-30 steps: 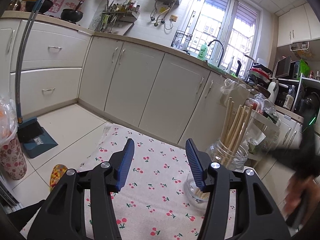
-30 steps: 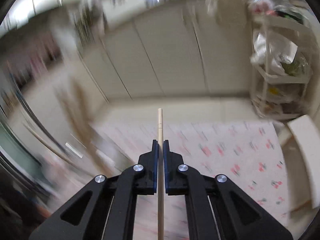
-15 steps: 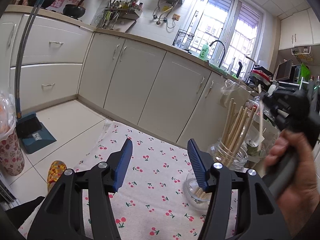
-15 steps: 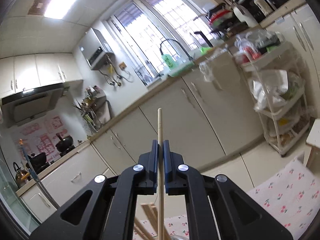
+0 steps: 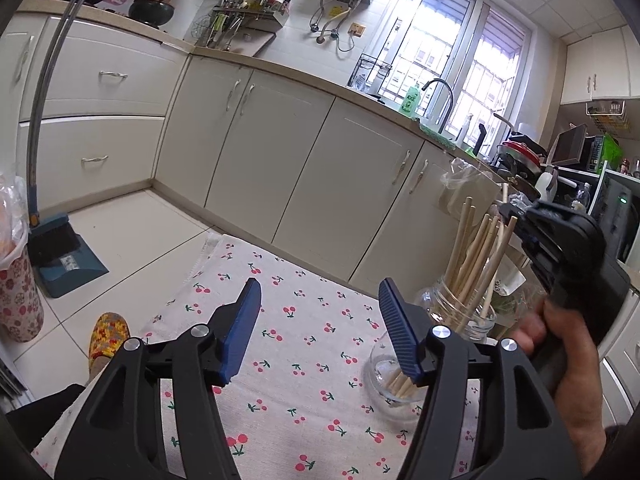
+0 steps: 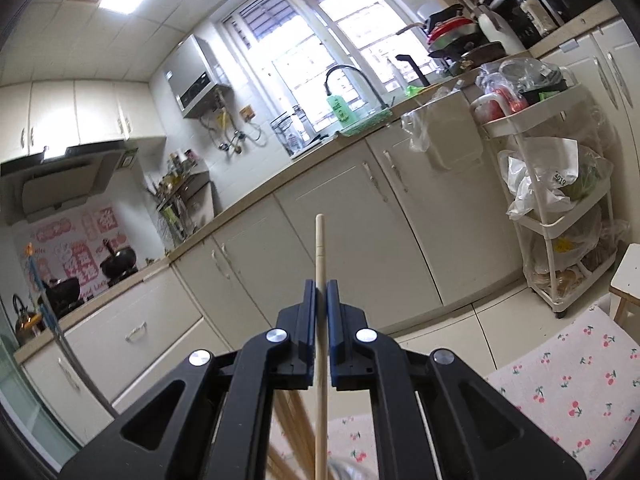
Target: Organize utensils
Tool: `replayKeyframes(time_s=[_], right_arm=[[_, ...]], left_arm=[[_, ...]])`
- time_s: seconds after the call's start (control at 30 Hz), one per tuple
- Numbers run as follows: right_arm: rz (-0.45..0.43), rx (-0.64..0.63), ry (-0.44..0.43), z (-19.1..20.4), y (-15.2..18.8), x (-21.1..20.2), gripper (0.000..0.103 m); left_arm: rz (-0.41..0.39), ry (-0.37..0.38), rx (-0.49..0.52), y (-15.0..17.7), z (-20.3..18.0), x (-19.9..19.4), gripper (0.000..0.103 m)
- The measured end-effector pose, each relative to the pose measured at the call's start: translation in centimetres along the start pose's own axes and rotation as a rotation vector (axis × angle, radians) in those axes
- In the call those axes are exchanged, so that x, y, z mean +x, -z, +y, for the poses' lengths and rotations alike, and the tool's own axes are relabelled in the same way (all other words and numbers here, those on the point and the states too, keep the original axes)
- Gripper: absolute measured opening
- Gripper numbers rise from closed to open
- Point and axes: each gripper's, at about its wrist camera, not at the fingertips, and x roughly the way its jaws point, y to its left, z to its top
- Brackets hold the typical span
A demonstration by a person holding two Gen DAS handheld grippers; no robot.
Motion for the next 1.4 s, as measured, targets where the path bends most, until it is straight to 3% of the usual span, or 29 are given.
replayKeyframes(time_s=[0.3,0.5,0.57,0.63,0.77,0.87,0.97,1.17,1.4], right_arm=[[0.132,-0.185,-0.03,2.0,2.5,-4.3,0.007],[0.216,-0.223,-0.04,2.8,2.3,-8.5,0.025],[0.227,-0.244,-0.038,3.2,2.1,-10.3,0.032],[0.25,-0.221,-0.028,3.3,1.5,-13.0,0.034],[0.282,-0.2,0.034,4.2,1.2,-19.0,0.061],[0.284,-0.202,0.081,5.4,1.2,-24.4,0.074],[0.309,-0.168,0.149,6.0,1.4,-28.7,0.085],[0.348,-0.168,0.218,8.0,1.7,-34.8,0.093],[0.432,-0.133,0.209,10.7,3.5,-39.4,0.096]], left_arm=[[-0.01,-0.02,0.028,0.2,-0.3,0.2,0.066],[0.019,-0.042,0.037,-0.1,-0.8,-0.7,0.069],[0.031,-0.044,0.047,-0.4,-1.2,-2.0,0.076],[0.06,-0.025,0.087,-0.9,-2.2,-3.9,0.078],[0.095,0.004,0.174,-2.1,-4.3,-9.1,0.089],[0.113,0.006,0.239,-2.7,-5.6,-13.8,0.095],[0.144,-0.024,0.29,-3.1,-6.4,-18.3,0.095],[0.188,-0.076,0.32,-4.2,-6.6,-26.6,0.095],[0.215,-0.104,0.337,-4.8,-6.9,-33.6,0.095]])
